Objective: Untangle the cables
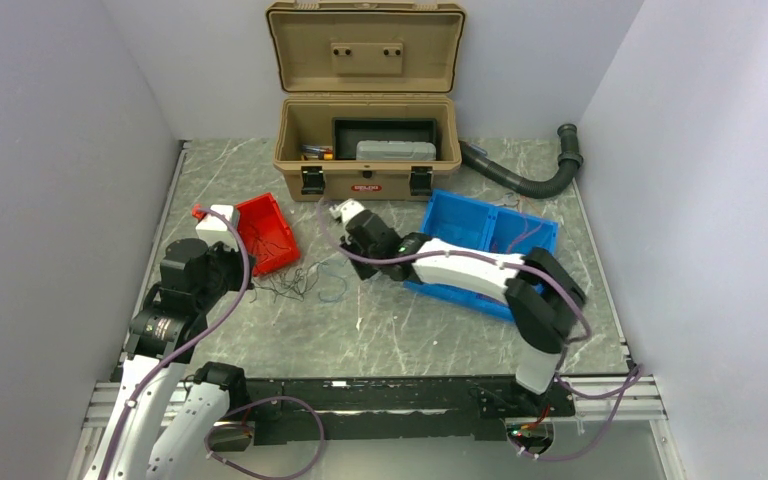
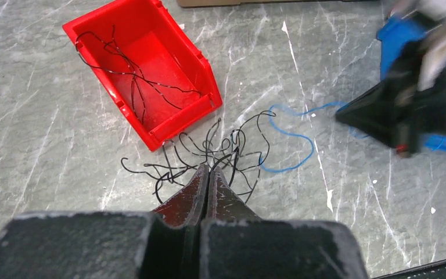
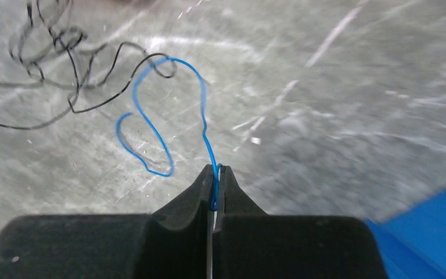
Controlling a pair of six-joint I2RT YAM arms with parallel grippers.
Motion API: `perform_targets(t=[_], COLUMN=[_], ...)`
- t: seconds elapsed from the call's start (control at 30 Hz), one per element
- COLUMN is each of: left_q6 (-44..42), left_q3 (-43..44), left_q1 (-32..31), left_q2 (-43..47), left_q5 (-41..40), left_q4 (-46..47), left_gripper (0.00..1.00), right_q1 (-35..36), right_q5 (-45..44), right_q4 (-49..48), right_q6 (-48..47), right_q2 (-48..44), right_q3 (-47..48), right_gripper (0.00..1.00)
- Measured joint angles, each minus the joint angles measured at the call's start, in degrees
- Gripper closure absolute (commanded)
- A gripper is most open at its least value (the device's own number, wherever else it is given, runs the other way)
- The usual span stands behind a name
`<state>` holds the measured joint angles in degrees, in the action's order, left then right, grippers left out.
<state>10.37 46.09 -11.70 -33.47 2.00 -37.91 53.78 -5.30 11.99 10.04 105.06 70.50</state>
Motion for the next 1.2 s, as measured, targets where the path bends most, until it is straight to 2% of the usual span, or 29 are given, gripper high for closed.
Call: perform_targets(t=[0.13,0.27,0.43,0.9,1.2], left_q6=[0.3,1.0,1.4,1.6,1.6], left_q3=[0.0,0.0,0.0,0.0,0.0], left_q1=[0.0,0.0,0.1,0.2,0.2], left_q2=[0.0,-0.1,-0.1,-2.1,-3.6], left_q5=[-0.6,-2.2,-3.6,-5.5,-5.8], left_q4=[-0.2,-0.9,-1.0,-2.5,-2.8], left_gripper=[1.00,1.00,1.00,1.00,1.00], right_q1=[-2.4,-7.8,-13.3,-22.1,-24.2], right_q5=[-4.0,-6.7,-8.5,-12.6,-14.4], right_q4=[2.4,4.4,7.0,14.5,17.4], right_q6=[3.1,7.0,10.7,15.6,15.1], right_q2=[-10.0,-21.6,-30.7,-42.3,-44.8], right_q3=[-1.5,-4.4,-6.4,-5.9,0.6], right_gripper=[1.00,1.00,1.00,1.00,1.00])
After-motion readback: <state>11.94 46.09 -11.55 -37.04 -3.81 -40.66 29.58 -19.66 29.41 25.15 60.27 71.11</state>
